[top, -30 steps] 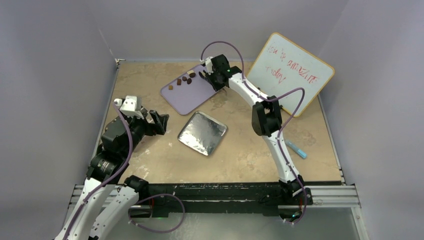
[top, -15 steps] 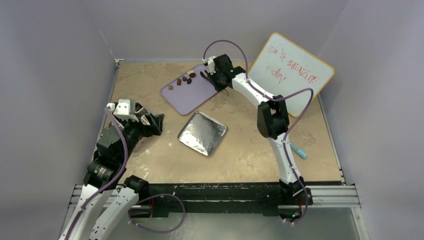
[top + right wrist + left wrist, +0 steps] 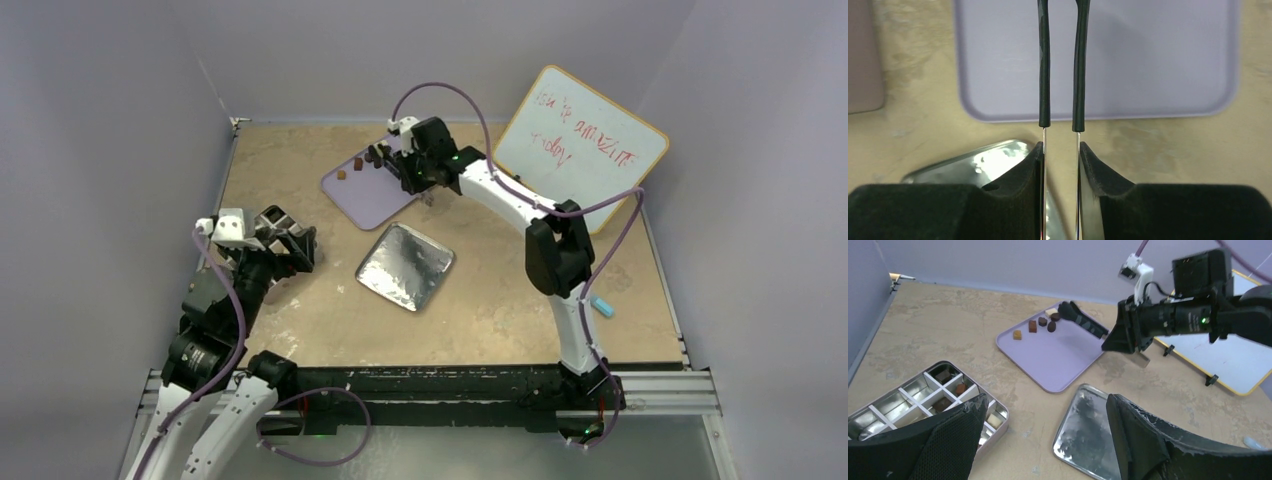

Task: Pack the chocolate
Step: Pick up the fake chocolate from the plate, then place the fake chocolate in the packing box.

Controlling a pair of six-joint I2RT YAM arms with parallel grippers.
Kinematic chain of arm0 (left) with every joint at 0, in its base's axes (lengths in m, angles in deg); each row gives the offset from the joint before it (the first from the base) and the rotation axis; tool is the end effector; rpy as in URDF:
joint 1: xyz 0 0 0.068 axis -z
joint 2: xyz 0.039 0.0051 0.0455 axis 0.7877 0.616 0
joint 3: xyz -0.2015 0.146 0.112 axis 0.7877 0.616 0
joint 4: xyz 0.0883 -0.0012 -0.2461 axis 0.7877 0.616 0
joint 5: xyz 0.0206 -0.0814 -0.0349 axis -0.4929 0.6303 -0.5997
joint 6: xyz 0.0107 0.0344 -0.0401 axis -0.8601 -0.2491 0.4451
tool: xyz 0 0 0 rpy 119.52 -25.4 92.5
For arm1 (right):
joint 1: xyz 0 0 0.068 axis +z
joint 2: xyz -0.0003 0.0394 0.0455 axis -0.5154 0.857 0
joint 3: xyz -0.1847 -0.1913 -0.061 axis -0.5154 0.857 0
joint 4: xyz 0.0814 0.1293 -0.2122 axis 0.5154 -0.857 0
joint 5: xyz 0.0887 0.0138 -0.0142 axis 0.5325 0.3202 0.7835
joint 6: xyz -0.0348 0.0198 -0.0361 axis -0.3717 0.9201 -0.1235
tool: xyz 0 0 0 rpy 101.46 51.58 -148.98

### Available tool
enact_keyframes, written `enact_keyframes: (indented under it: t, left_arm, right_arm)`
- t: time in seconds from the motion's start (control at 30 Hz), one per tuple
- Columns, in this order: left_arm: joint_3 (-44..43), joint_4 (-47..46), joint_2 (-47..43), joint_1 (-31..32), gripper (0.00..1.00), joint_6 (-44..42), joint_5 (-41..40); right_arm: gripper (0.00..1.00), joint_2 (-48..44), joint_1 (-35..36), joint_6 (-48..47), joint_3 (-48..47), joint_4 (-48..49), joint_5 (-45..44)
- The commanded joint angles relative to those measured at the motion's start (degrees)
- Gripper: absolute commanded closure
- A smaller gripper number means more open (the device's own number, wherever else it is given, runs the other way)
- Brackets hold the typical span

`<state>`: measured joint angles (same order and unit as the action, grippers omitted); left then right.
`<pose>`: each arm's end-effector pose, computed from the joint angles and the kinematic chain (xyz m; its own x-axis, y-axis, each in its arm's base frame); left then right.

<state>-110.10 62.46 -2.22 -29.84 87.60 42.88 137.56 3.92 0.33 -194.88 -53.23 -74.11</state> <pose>0.0882 -0.0270 0.3547 -0.0955 -0.2671 -0.9589 0.1314 0.9515 -0.2781 0.4173 0.2951 0.2704 -0.4659 -0.3184 -0.8256 -0.6206 0.7826 0.0484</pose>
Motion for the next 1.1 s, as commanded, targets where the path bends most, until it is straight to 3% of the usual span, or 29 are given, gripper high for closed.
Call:
enact_keyframes:
  t: [0.0, 0.27, 0.63, 1.07]
  left_arm:
    - [0.85, -2.9, -2.34, -0.16, 0.14, -0.05, -2.36]
    - [1.42, -3.69, -6.11, -0.16, 0.14, -0.26, -2.41]
    - [2.28, -4.83, -10.73, -0.16, 0.14, -0.14, -2.41]
    - [2.26, -5.33, -11.58, -0.16, 0.14, 0.19, -1.28]
  right_arm:
    - [0.82, -2.92, 5.85, 4.53, 1.08, 5.58, 2.91]
    - [0.82, 0.81, 13.46, 7.47, -3.78, 7.37, 4.17]
    - [0.81, 11.63, 21.07, 6.78, -18.72, 2.3, 2.16]
    - [0.78, 15.34, 24.47, 7.06, -20.69, 6.41, 0.12]
